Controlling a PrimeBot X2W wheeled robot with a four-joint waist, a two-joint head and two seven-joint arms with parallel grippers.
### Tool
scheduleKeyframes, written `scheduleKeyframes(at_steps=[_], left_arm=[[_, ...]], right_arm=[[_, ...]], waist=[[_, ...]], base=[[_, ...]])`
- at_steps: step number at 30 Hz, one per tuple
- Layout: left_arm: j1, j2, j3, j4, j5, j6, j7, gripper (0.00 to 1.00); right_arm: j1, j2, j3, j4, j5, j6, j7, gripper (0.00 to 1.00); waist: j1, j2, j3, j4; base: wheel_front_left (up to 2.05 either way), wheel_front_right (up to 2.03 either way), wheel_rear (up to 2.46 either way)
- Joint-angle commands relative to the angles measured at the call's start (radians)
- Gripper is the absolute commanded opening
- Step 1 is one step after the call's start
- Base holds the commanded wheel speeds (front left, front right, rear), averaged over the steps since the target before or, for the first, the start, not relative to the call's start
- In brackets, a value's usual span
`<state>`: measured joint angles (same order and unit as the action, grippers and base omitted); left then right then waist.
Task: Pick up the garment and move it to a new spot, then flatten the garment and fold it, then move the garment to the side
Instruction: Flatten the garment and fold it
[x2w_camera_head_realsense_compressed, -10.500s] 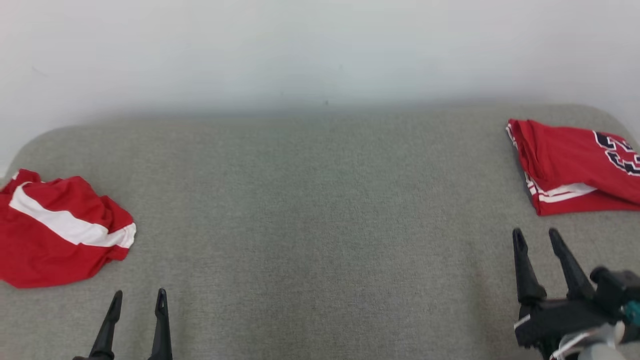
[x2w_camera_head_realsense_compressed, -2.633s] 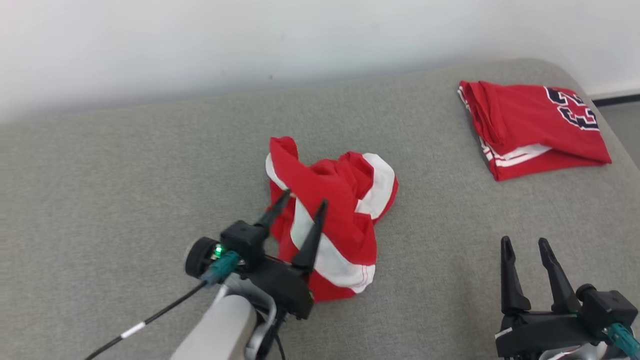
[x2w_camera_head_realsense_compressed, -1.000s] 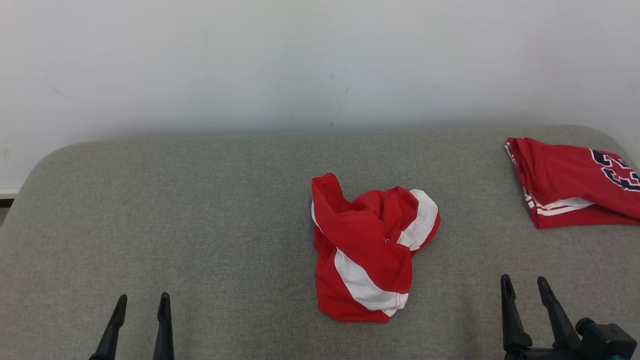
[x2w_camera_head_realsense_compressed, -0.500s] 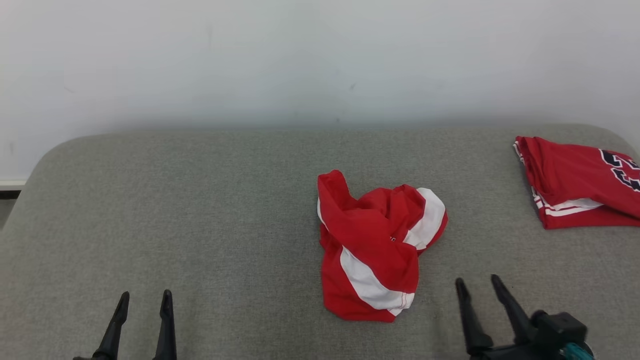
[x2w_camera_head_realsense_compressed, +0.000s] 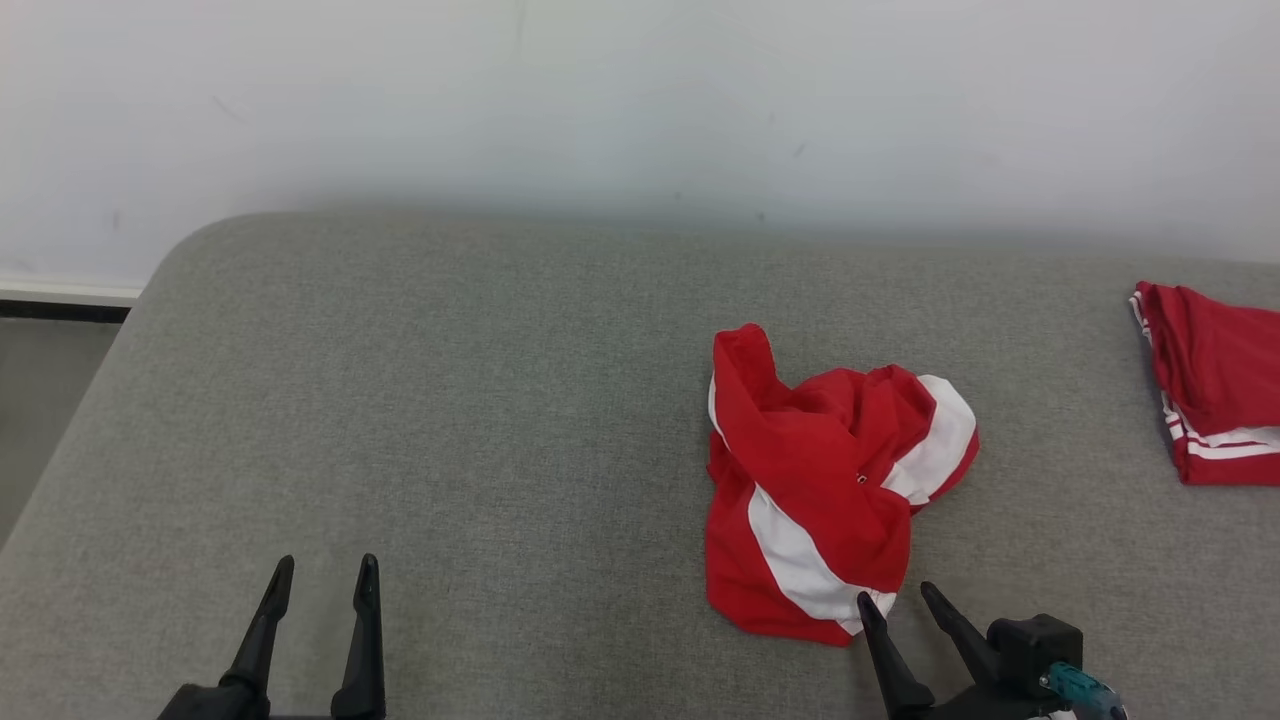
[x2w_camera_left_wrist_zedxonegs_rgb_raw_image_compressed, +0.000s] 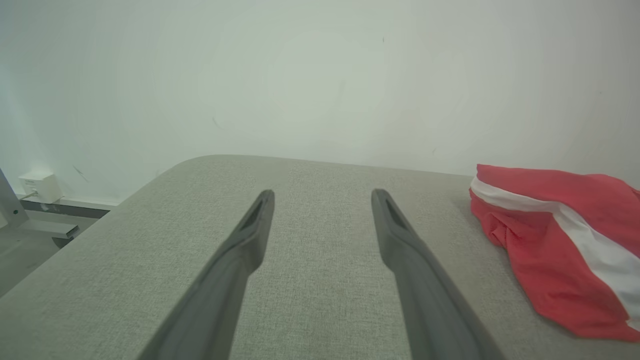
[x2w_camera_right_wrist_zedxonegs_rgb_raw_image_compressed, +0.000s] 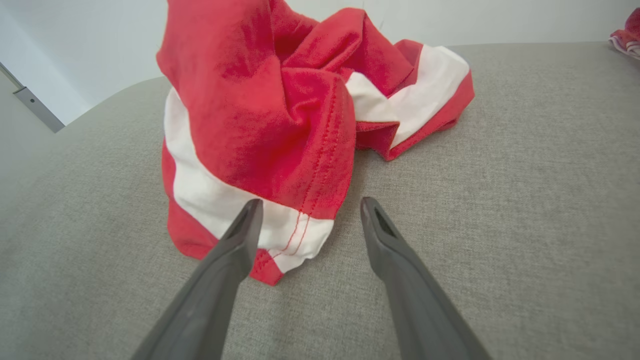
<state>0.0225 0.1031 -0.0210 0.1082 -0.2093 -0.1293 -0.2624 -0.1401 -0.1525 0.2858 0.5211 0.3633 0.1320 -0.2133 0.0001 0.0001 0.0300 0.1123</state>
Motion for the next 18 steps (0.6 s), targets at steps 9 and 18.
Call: scheduleKeyframes(at_steps=[9, 18], left_arm=[[-0.023, 0.009, -0.011, 0.009, 0.007, -0.001, -0.003, 1.0], [-0.006, 0.006, -0.001, 0.024, -0.003, -0.001, -0.003, 1.0]], right_arm=[[-0.113, -0.004, 0.088, 0.209, 0.087, -0.003, -0.037, 0.0], [-0.11, -0.05, 0.102, 0.189, 0.128, -0.003, -0.052, 0.0]], waist=[[-0.0001, -0.0001, 0.022, 0.042], [-0.0001, -0.0001, 0.003, -0.009]], base=[[0.0, 0.0, 0.0], [0.0, 0.0, 0.0]])
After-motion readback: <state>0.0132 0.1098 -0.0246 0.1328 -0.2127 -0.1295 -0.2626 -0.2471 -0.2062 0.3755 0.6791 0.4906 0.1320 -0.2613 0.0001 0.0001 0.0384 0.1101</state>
